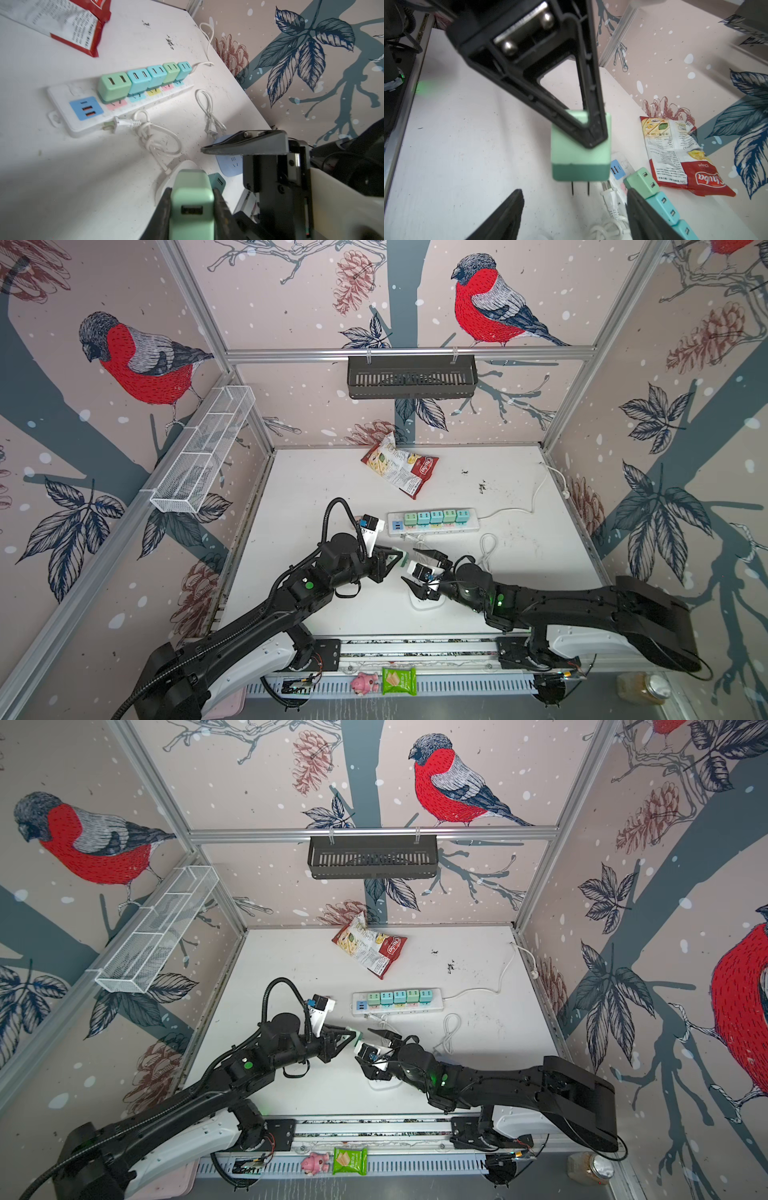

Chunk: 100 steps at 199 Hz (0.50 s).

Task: Insert the plug
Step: 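Close the left gripper on the green adapter while the right gripper opens and withdraws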

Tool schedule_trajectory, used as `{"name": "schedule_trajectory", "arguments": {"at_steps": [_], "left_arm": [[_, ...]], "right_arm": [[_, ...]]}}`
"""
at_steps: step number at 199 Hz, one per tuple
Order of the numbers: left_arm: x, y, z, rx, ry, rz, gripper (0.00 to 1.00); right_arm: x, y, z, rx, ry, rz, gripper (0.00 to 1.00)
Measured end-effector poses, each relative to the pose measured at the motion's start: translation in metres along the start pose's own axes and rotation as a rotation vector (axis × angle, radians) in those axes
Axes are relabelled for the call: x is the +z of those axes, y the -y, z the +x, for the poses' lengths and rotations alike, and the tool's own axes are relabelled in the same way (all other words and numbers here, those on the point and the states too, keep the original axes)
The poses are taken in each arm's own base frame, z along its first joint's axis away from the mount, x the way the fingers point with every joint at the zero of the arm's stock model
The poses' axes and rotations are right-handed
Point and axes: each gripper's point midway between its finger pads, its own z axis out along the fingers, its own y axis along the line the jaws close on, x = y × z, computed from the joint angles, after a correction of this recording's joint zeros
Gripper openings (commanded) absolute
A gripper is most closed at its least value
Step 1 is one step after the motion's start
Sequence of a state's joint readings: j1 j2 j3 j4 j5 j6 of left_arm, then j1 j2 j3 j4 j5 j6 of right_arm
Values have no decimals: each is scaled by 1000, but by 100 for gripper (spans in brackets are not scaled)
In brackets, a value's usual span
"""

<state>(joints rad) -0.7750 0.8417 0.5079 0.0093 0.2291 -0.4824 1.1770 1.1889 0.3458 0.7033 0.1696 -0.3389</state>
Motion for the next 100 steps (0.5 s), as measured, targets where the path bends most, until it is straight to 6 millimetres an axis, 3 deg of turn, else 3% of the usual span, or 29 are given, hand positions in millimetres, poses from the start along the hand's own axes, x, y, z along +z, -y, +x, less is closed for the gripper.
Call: {"name": "schedule_trajectory", "arguments": {"at_steps": [24,52,100], "left_arm": [[1,-12,1,84,-10,-69,0],[9,-17,15,189,-73,-83,0],[25,32,57,487,-212,51,0]], "right_arm": [[-17,25,0,48,34,76,81],[-47,71,7,148,88,222,78],[-93,149,39,352,118,508,73]]}}
